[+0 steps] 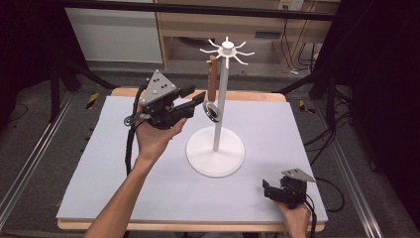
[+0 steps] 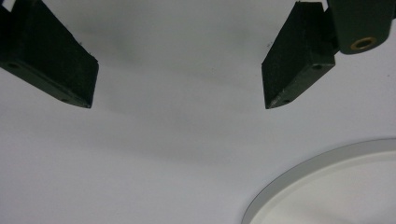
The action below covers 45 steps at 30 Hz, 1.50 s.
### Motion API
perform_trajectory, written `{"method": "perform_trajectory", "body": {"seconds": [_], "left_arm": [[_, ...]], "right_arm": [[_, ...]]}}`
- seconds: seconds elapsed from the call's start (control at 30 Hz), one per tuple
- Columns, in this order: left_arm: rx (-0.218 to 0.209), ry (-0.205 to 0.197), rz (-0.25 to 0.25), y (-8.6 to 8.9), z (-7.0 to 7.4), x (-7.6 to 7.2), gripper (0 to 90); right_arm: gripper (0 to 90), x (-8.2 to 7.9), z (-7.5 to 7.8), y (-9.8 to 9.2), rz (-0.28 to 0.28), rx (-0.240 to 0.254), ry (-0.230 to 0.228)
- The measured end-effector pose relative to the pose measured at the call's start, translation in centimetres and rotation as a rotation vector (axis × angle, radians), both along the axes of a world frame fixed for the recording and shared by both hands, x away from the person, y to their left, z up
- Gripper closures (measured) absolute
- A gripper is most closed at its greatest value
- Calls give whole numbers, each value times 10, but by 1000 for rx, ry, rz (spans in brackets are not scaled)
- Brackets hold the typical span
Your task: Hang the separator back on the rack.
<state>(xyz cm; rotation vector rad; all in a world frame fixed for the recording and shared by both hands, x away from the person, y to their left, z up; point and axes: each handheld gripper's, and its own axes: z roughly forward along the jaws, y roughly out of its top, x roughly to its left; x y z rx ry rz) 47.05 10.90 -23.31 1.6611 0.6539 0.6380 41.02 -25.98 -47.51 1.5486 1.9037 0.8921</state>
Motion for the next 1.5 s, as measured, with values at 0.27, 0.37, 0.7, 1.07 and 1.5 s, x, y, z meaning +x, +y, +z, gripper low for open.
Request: {"method": "perform_trajectory", "body": {"seconds": [0.27, 0.37, 0.7, 1.07, 1.5], "left_arm": [[21, -5, 18, 25, -26, -7, 552], [10, 45, 30, 35, -40, -11, 534], [30, 160, 67, 68, -88, -18, 482], [78, 243, 118, 94, -136, -25, 438], [130, 346, 221, 132, -193, -29, 397]], "right_arm": [[114, 0, 0, 0, -9, 3, 3], [113, -1, -1, 0, -9, 0, 1], [113, -1, -1, -1, -17, 2, 6], [113, -1, -1, -3, -18, 2, 3], [113, -1, -3, -4, -36, 4, 17]]}}
